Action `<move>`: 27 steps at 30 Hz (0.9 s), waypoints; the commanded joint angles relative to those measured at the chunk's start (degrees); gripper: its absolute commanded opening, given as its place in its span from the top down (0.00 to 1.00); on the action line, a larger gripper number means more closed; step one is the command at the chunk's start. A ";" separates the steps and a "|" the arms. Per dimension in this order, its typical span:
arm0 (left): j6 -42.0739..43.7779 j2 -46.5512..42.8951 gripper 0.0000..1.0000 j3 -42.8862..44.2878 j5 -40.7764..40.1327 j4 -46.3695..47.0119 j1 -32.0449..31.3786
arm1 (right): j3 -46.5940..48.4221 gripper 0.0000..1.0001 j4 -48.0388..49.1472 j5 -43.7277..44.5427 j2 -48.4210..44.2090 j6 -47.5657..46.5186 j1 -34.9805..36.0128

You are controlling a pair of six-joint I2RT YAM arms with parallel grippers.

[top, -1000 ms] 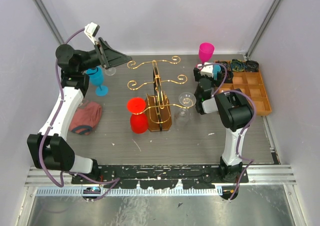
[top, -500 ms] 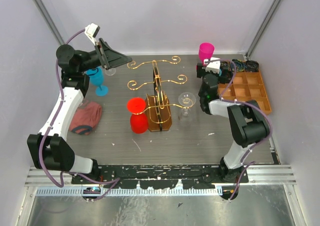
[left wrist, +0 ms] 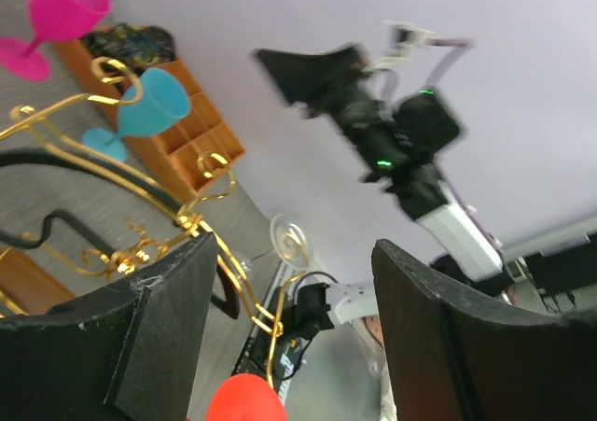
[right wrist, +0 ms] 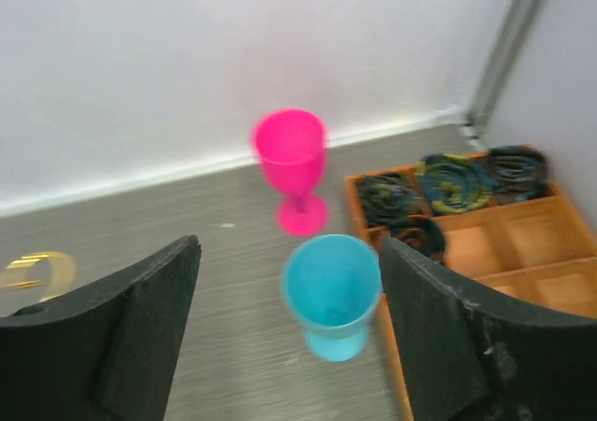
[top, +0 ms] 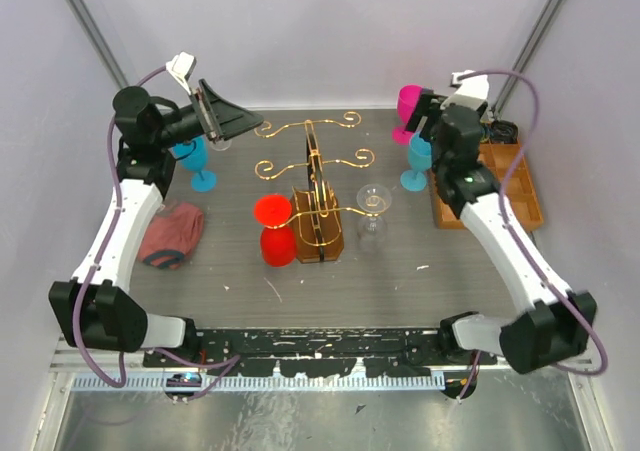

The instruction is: Take the wine glass off the wine glass rack

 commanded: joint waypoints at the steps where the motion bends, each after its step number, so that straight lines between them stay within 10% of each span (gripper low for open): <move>1: 12.42 -3.55 0.25 3.11 -7.50 -21.22 0.29 | 11.06 0.25 -28.48 -16.59 -7.64 15.66 0.07; 8: 11.19 -4.72 0.25 0.94 -7.71 -23.04 0.27 | 13.27 0.34 -40.73 -41.65 -6.26 25.88 0.04; 27: 10.67 -5.22 0.25 -2.84 -7.99 -24.28 0.27 | 3.33 0.42 -41.59 -54.92 -15.68 29.83 0.04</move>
